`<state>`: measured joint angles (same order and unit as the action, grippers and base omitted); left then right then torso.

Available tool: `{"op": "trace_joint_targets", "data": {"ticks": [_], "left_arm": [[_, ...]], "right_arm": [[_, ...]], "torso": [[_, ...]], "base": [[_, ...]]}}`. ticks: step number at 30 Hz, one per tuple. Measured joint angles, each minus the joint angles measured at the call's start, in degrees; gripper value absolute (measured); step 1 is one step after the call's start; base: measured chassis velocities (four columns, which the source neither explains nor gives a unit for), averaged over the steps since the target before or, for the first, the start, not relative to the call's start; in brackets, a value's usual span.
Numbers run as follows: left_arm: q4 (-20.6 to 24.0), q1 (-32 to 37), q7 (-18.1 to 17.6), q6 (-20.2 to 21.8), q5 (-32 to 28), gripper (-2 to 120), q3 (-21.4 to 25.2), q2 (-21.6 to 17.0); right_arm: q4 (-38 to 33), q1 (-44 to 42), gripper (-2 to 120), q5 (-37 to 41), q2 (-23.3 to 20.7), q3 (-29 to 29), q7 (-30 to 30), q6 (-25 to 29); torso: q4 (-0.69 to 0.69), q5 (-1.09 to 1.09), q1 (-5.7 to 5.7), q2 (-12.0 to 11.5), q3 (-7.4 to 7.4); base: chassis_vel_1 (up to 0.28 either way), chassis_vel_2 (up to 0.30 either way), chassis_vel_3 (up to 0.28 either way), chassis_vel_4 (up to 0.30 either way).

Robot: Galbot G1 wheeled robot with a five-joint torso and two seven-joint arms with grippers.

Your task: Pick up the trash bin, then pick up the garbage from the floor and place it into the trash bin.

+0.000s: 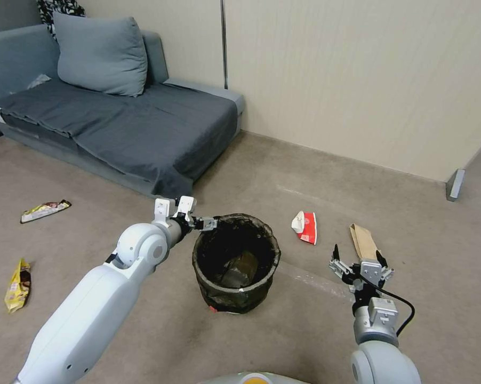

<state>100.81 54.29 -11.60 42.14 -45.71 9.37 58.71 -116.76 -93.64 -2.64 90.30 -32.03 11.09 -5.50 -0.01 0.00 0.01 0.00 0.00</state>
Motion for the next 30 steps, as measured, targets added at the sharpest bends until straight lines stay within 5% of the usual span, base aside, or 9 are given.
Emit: {"op": "trace_joint_targets", "data": {"ticks": [15, 30], "left_arm": [[-4.49, 4.06, -0.40, -0.10, 1.60, 100, 3.13, 1.80], [-1.09, 6.28, 2.08, -0.14, 2.00, 100, 2.00, 1.71]], "right_arm": [[0.60, 0.21, 100, -0.33, 0.02, 0.34, 0.05, 0.39], [1.47, 0.51, 100, -0.73, -0.09, 0.61, 0.43, 0.40]], "torso": [[0.02, 0.03, 0.00, 0.00, -0.01], [0.01, -0.02, -0.01, 0.01, 0.00]], "base": [[0.000, 0.000, 0.000, 0.000], [0.000, 0.000, 0.000, 0.000]]}}
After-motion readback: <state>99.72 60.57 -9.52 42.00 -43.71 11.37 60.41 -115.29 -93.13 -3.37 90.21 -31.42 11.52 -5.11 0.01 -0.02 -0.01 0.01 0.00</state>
